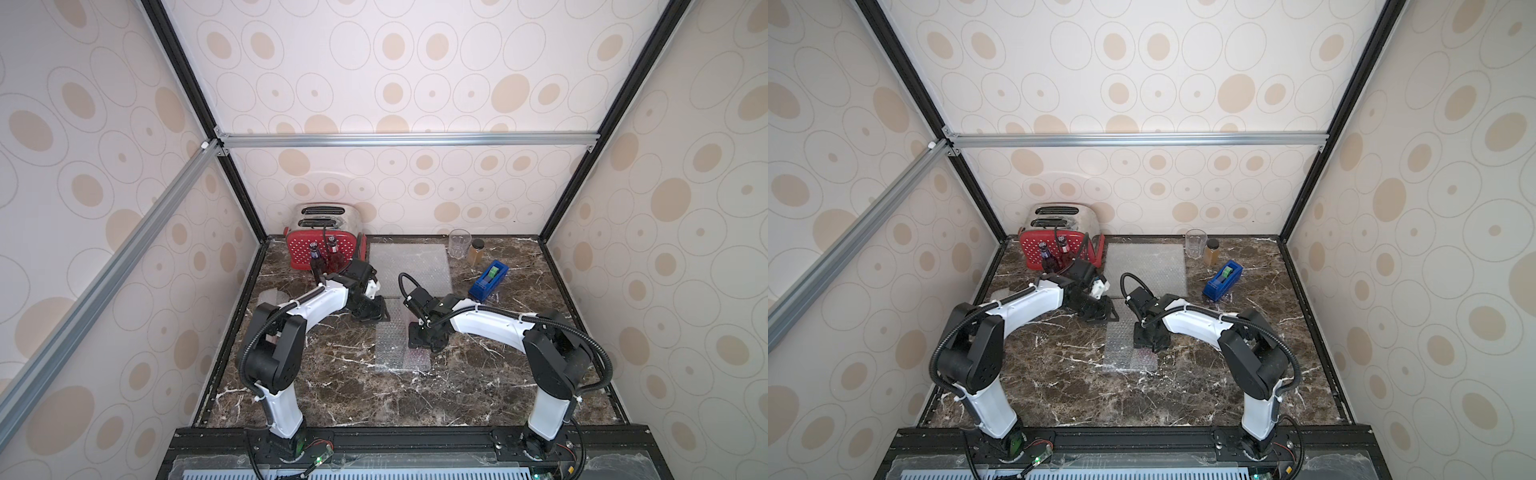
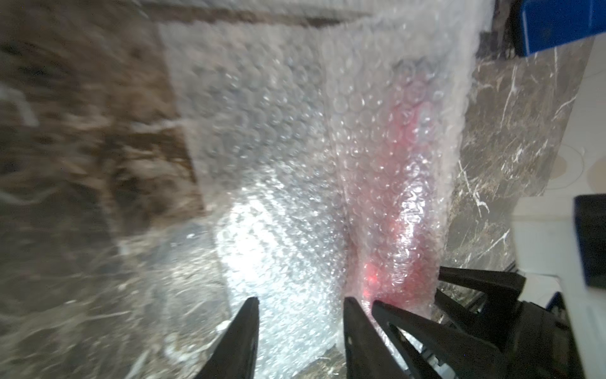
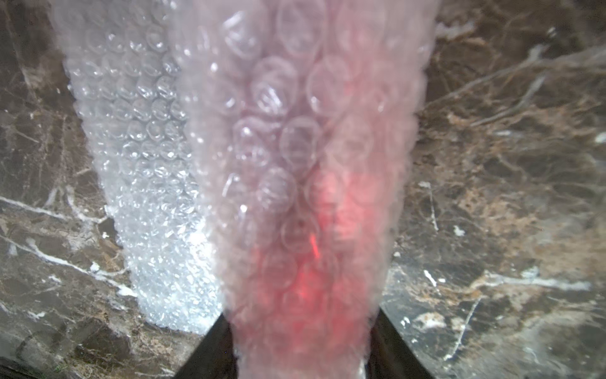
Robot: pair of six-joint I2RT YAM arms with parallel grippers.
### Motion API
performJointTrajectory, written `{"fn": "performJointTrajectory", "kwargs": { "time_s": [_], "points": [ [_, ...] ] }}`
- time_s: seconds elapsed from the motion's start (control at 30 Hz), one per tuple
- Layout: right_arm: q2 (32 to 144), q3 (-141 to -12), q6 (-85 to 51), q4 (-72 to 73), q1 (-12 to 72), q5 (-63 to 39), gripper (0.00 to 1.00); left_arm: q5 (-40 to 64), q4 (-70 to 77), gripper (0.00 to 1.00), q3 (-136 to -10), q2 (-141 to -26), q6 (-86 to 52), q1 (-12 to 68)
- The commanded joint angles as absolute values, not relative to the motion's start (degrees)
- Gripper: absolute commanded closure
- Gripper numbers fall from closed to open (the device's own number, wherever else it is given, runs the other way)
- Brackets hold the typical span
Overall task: Wrap wine bottles in bubble wrap
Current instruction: Wrap the wine bottle in bubble wrap.
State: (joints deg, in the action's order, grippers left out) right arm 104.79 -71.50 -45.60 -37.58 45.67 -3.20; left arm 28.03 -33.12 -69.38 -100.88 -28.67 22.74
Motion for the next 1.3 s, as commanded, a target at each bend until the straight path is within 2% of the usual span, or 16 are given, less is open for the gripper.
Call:
{"fn": "performJointTrajectory", "kwargs": {
  "time_s": [0.0,0.13,0.3,0.47,0.67,0.9,1.13,1.27],
  "points": [
    [107.55,-72.37,-45.24,-41.57,46.58,-0.88,0.49,24.36,-32.73,0.52,-67.07,-100.63,-28.8,21.82],
    [108.26,-72.86,-45.66,-41.66,46.92,-1.06,0.49,23.23,-30.19,0.5,-64.61,-101.06,-29.47,21.8],
    [109.26,-73.55,-45.93,-41.42,47.12,-1.48,0.49,24.99,-28.92,0.55,-64.2,-104.73,-30.73,21.86],
    [109.89,-74.19,-45.88,-41.14,47.28,-2.2,0.49,27.99,-27.23,0.67,-64.04,-107.72,-32.83,21.95],
    [110.08,-73.8,-46.09,-40.19,47.28,-2.84,0.49,32.25,-25.19,0.76,-63.81,-109.73,-34.85,22.5],
    [110.13,-73.73,-45.9,-39.81,47.27,-3.03,0.49,32.7,-25.34,0.99,-63.76,-107.6,-34.59,23.05],
    [109.55,-73.33,-45.0,-39.23,47.28,-3.86,0.49,35.68,-25.01,1.0,-65.36,-102.01,-33.75,23.76],
    [109.52,-73.11,-44.82,-38.01,47.29,-4.81,0.49,41.83,-24.21,1.0,-68.29,-101.74,-33.63,26.81]
  ]
}}
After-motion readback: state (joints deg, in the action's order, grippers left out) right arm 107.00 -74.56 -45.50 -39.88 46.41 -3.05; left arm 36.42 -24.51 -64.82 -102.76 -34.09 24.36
